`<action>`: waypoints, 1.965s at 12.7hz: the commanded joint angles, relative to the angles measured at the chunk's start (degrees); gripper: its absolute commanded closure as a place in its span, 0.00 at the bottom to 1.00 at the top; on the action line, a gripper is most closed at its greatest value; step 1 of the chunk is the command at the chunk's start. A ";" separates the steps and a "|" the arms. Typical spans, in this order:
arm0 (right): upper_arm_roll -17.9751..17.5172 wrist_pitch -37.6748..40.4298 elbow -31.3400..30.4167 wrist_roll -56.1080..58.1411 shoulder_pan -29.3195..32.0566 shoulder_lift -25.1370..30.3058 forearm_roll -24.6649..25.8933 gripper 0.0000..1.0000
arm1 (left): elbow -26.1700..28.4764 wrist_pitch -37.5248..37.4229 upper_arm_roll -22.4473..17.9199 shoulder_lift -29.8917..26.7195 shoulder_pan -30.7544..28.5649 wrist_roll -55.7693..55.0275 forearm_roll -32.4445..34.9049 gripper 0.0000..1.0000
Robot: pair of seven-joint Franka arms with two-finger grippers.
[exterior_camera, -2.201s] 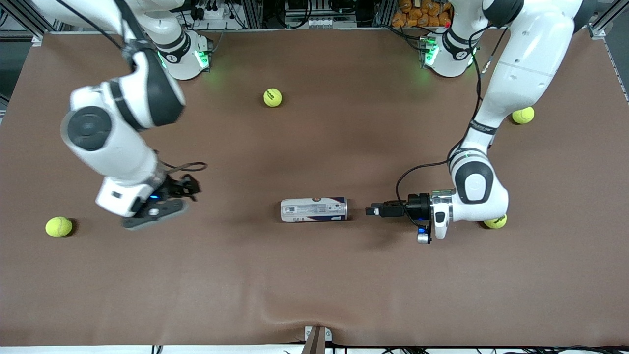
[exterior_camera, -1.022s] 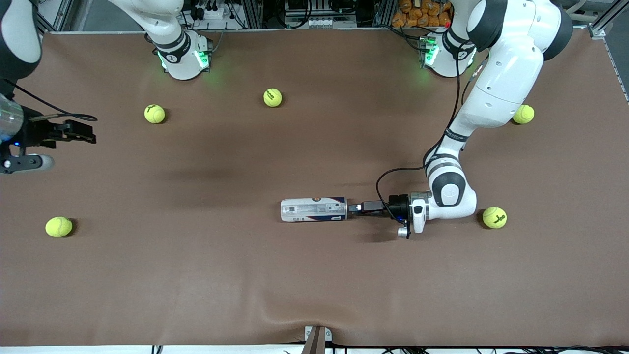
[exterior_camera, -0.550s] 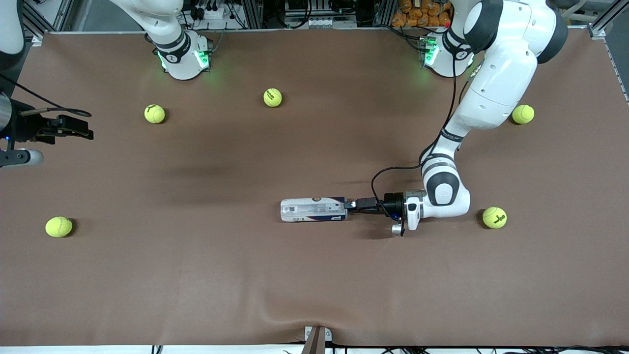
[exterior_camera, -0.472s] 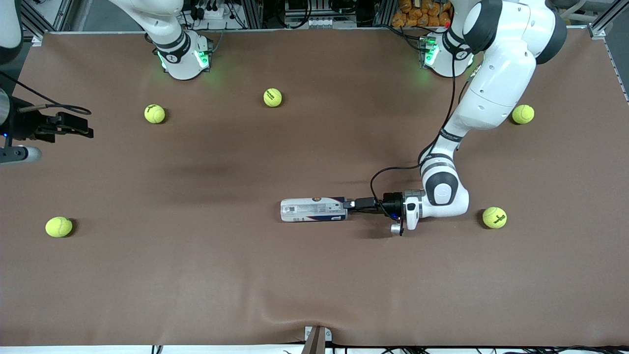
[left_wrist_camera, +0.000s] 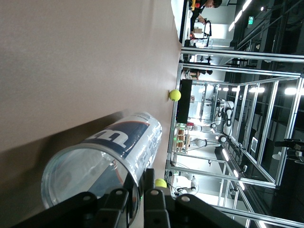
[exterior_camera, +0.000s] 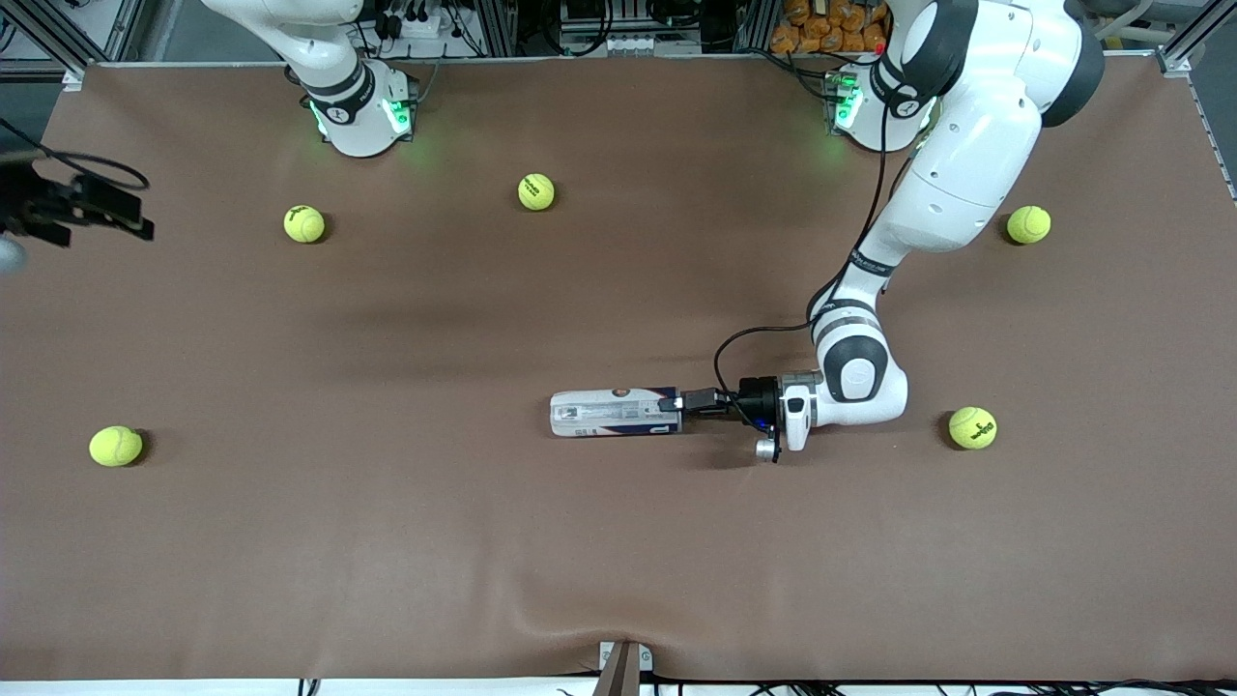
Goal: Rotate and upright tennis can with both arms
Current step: 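Lift the can with the left gripper and rotate it upright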
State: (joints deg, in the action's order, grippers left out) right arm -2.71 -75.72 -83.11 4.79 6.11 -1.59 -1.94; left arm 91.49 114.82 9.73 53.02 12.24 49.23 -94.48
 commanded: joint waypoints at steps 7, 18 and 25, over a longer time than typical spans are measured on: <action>3.67 4.88 2.95 -2.24 -2.07 1.06 -1.14 0.00 | -3.59 -0.48 0.20 -7.84 -0.38 -15.54 3.42 1.00; 4.73 0.32 5.77 -1.63 -1.72 1.15 -0.96 0.00 | -7.19 0.49 -0.15 -21.55 7.97 -47.61 23.87 1.00; 4.64 -4.79 5.33 -15.43 -1.81 0.97 -1.14 0.00 | -10.27 0.49 0.11 -25.16 12.97 -67.48 50.94 1.00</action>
State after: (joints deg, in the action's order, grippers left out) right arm 1.47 -79.77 -77.60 -7.51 4.90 -0.90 -2.00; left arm 81.92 114.85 10.27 29.12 23.49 -13.36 -49.06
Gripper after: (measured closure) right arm 0.000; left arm 0.956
